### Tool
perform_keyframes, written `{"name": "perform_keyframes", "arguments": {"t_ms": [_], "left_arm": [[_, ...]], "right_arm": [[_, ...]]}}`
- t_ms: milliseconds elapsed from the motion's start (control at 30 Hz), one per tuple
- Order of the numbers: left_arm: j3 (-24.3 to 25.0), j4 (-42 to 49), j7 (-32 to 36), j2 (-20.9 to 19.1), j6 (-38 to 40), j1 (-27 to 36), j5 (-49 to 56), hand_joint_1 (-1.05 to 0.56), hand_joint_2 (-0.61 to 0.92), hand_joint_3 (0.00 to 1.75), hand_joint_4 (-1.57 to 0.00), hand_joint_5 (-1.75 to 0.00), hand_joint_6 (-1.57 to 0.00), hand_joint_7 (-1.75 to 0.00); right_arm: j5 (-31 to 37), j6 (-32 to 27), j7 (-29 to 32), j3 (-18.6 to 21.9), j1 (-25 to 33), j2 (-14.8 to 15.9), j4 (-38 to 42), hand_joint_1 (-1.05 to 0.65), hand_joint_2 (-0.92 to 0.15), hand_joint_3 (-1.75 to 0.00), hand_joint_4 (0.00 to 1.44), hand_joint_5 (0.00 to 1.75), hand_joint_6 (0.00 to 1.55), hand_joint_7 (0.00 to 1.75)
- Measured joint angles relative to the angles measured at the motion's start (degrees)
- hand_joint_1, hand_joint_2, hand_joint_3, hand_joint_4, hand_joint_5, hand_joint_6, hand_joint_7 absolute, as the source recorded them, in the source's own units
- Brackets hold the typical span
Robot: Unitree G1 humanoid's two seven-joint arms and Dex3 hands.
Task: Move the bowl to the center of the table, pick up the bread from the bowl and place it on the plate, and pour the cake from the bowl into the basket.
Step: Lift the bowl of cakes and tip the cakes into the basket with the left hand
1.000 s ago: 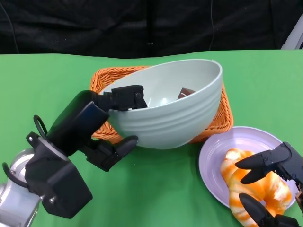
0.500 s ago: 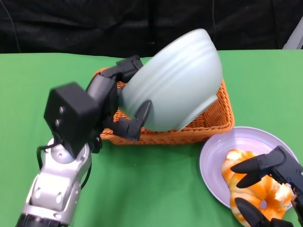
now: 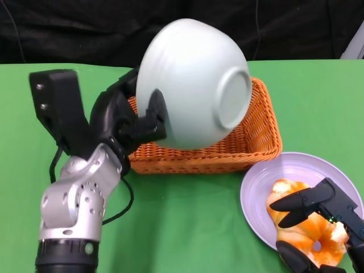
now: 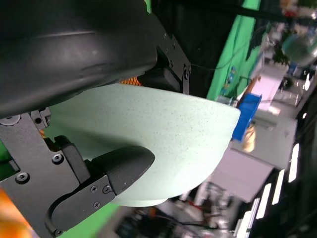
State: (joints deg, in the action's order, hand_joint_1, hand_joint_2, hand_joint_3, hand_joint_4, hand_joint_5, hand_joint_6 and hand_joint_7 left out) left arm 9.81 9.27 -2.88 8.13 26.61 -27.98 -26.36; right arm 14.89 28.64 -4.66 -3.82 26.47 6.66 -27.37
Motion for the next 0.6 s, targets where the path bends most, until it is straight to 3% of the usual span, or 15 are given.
{"name": "perform_keyframes", "arguments": {"t_ms": [367, 600], "left_arm": [[11.82, 5.94, 10.71, 4.31, 6.45, -4.37, -10.67, -0.27, 0.32, 1.67, -1.13, -1.75, -0.89, -1.75], [14.09, 7.02, 13.15, 4.71, 8.18, -5.65, -13.82, -0.25, 0.38, 1.57, -1.08, -1.75, -0.83, -1.75]], "right_arm": [[0.08, -0.02, 0.18, -0.35, -0.17, -0.03, 0.03, -0.30, -0.60, -0.84, 0.41, 1.38, 0.21, 1.29], [0.55, 0.06, 0.88, -0.39, -0.27, -0.03, 0.16, -0.31, -0.59, -0.86, 0.41, 1.37, 0.21, 1.29]]}}
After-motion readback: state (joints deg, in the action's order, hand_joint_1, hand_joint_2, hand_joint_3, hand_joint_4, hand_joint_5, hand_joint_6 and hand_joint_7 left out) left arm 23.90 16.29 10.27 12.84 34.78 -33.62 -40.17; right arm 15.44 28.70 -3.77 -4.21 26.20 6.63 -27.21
